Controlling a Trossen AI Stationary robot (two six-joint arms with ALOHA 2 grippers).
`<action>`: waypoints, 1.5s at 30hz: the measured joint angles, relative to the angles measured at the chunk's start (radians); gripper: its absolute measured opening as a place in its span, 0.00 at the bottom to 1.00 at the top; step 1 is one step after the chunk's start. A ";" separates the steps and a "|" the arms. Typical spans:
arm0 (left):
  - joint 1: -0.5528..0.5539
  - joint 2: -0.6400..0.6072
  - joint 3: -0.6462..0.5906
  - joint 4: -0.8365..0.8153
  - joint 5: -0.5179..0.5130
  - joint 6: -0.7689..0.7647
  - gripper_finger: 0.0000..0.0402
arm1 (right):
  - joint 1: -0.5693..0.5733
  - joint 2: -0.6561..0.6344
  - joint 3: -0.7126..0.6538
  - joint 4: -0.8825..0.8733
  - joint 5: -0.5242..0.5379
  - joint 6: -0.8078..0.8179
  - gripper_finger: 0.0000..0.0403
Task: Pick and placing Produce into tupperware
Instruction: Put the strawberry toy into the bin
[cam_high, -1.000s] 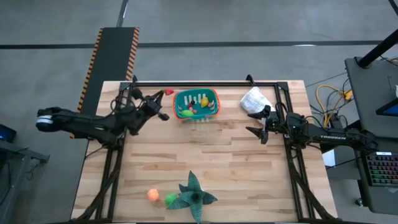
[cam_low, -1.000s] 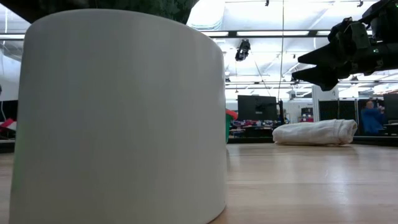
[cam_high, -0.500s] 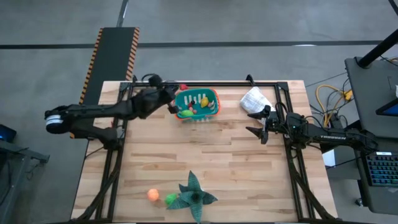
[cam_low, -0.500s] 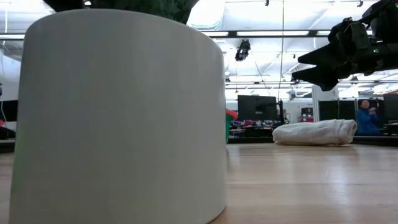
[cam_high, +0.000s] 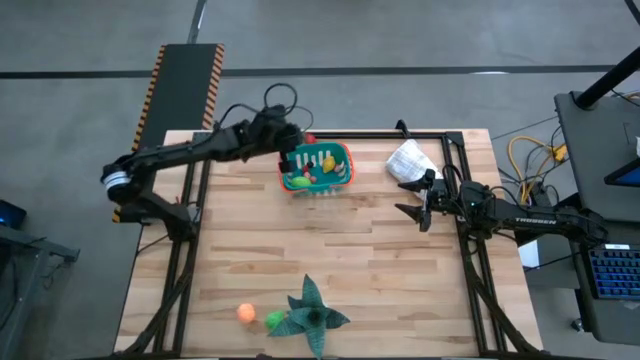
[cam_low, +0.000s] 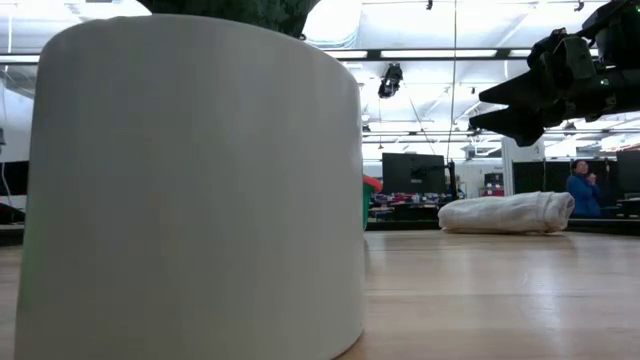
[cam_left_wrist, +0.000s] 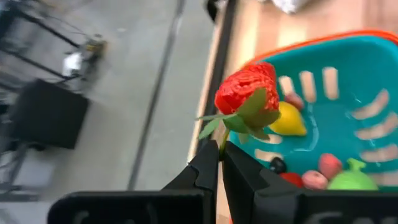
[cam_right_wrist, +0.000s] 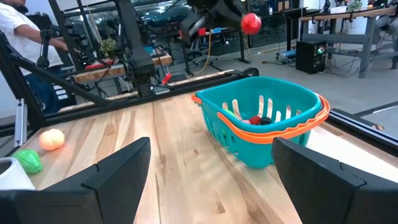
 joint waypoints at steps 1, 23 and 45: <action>0.003 0.021 0.028 -0.034 0.019 0.006 0.00 | 0.000 0.000 0.000 0.000 0.000 0.000 0.81; 0.011 0.376 0.434 -0.398 0.062 0.103 0.00 | 0.000 0.000 0.000 -0.005 0.000 -0.004 0.81; 0.000 0.427 0.453 -0.486 0.078 0.097 0.00 | 0.000 0.000 0.000 -0.005 0.000 -0.004 0.81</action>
